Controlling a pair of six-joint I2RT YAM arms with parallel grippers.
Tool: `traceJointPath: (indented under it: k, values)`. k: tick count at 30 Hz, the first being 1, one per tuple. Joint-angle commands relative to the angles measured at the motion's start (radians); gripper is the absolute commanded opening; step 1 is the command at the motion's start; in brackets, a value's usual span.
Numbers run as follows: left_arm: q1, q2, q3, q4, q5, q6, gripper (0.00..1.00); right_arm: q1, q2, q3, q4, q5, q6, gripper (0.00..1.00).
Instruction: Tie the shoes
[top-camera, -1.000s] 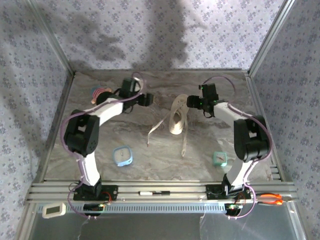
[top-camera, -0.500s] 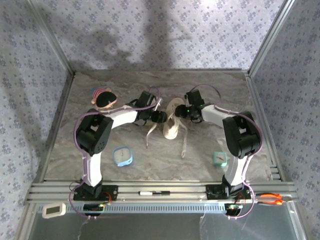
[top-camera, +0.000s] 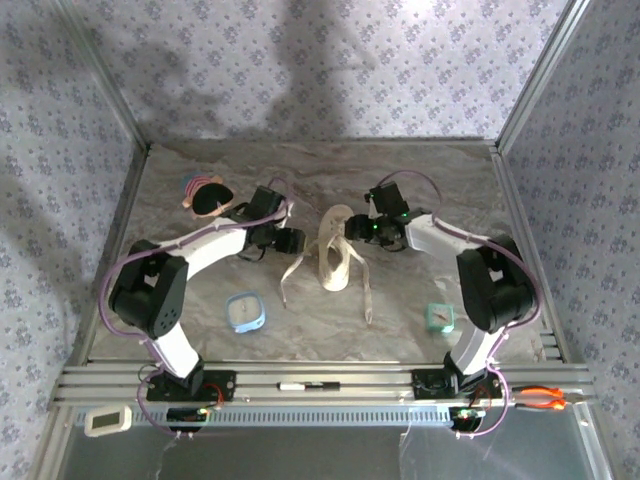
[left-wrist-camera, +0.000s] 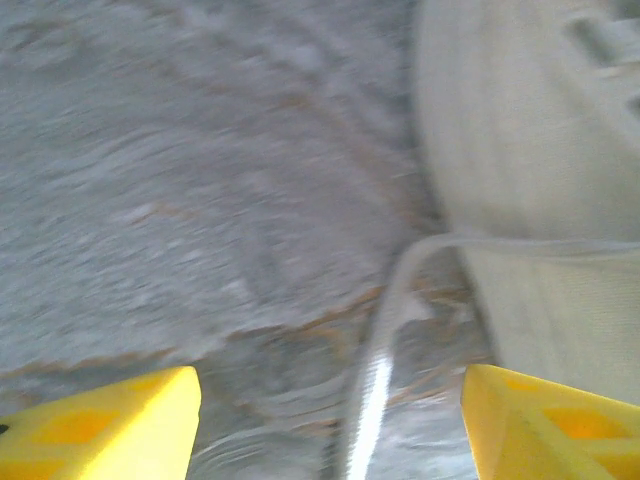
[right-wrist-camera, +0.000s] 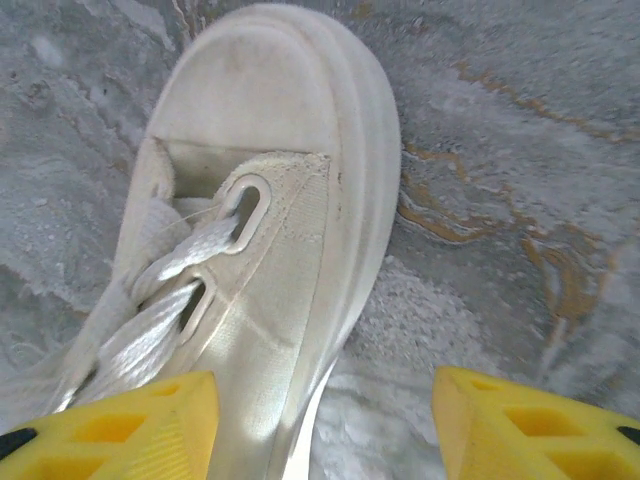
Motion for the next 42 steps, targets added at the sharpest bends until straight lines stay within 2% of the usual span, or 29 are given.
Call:
traceJointPath:
  k: [1, 7, 16, 20, 25, 30, 36, 42]
  values:
    - [0.006, -0.015, -0.029, -0.115, -0.016, 0.029, 0.70, -0.017, -0.084, -0.020, -0.109, 0.001, -0.040, 0.62]
    - [-0.024, 0.011, -0.069, -0.120, 0.014, 0.037, 0.70, -0.005, -0.180, -0.150, -0.154, 0.027, -0.029, 0.65]
    - [-0.038, 0.045, -0.096, -0.114, -0.010, 0.029, 0.66, 0.101, -0.216, -0.308, -0.154, 0.116, 0.048, 0.67]
    - [-0.043, 0.042, -0.103, -0.123, -0.015, 0.032, 0.54, 0.144, -0.187, -0.314, -0.154, 0.149, 0.067, 0.68]
    - [-0.042, 0.010, -0.106, -0.135, -0.019, 0.045, 0.23, 0.186, -0.163, -0.283, -0.191, 0.231, 0.077, 0.68]
    - [-0.043, -0.081, -0.090, -0.151, -0.021, 0.104, 0.02, 0.187, -0.277, -0.269, -0.180, 0.298, 0.045, 0.67]
    - [-0.040, -0.144, -0.027, -0.193, -0.018, 0.134, 0.00, 0.145, -0.312, -0.287, -0.184, 0.268, 0.024, 0.67]
    - [-0.043, -0.191, 0.032, -0.215, -0.004, 0.130, 0.00, 0.168, -0.285, -0.352, -0.132, 0.224, 0.078, 0.66]
